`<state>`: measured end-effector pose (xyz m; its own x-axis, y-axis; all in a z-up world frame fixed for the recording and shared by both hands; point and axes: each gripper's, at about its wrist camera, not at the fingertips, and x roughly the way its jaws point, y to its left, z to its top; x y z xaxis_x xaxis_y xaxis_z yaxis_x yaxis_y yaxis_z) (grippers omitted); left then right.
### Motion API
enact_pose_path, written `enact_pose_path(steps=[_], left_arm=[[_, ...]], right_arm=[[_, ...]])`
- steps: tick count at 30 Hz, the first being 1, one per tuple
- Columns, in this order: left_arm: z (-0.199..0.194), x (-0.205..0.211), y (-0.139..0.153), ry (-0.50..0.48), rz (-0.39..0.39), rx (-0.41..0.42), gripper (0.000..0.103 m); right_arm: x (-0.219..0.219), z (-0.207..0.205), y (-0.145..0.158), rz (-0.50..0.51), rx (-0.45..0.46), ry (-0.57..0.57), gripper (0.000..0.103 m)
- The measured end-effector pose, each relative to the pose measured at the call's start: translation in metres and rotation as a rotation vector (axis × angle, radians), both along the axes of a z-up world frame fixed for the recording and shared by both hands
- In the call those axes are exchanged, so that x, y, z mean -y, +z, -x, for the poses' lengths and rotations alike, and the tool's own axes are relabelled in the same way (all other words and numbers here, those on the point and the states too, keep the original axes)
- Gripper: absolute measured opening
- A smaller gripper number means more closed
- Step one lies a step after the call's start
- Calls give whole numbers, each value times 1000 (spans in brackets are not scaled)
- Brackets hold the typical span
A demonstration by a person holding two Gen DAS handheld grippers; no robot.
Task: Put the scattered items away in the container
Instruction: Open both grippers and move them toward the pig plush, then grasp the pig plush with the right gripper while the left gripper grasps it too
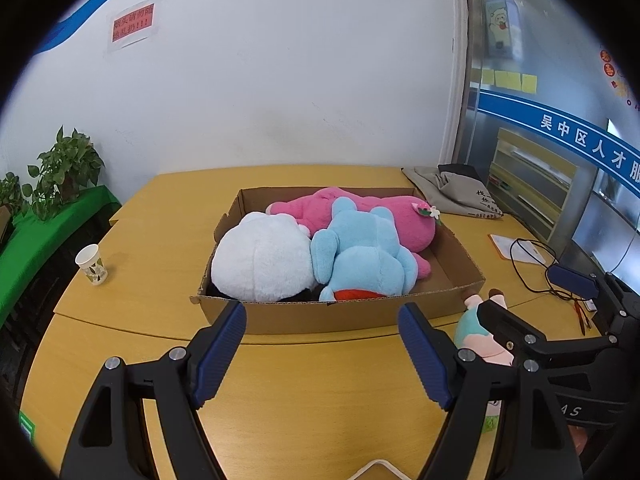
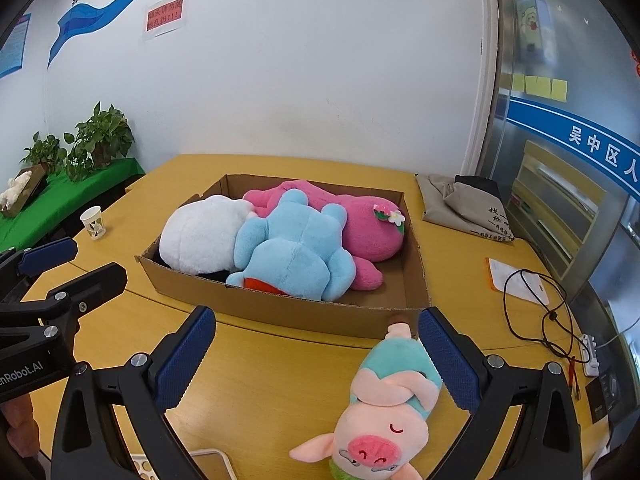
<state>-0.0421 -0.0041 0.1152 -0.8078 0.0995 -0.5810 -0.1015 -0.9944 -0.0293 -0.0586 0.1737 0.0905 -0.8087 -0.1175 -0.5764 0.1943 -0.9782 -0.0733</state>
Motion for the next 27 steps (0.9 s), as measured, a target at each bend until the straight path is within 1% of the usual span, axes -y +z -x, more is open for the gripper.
enact_pose_path(steps=[4,8,12,15,18,21,23,25,27], left_arm=[[5,0,-3,0,-13,14,78],[9,-4,-4,-2,1,15,78],[14,-7,-10,-19,-4,37,78],[18,-9,-15,-21,-7,56,78],[21,-12,-20,-45,-19,79,78],[25,-15,-25,-55,-21,94,78],[27,-18,-30,-73,-30,109,78],[30,-23,-34,-90,-31,122,78],[34,-27,-39,-113,-39,139,78]], right_arm=[[-2,3,-2,-2,4,0,103],[-6,7,-6,0,14,-7,103],[-14,11,-11,-3,23,-20,103],[-27,17,-17,10,41,-50,103],[-48,21,-27,18,56,-97,103],[-82,31,-50,30,121,-189,103],[-100,35,-70,44,181,-238,103],[-111,37,-93,50,251,-247,103],[-115,36,-113,80,306,-217,103]])
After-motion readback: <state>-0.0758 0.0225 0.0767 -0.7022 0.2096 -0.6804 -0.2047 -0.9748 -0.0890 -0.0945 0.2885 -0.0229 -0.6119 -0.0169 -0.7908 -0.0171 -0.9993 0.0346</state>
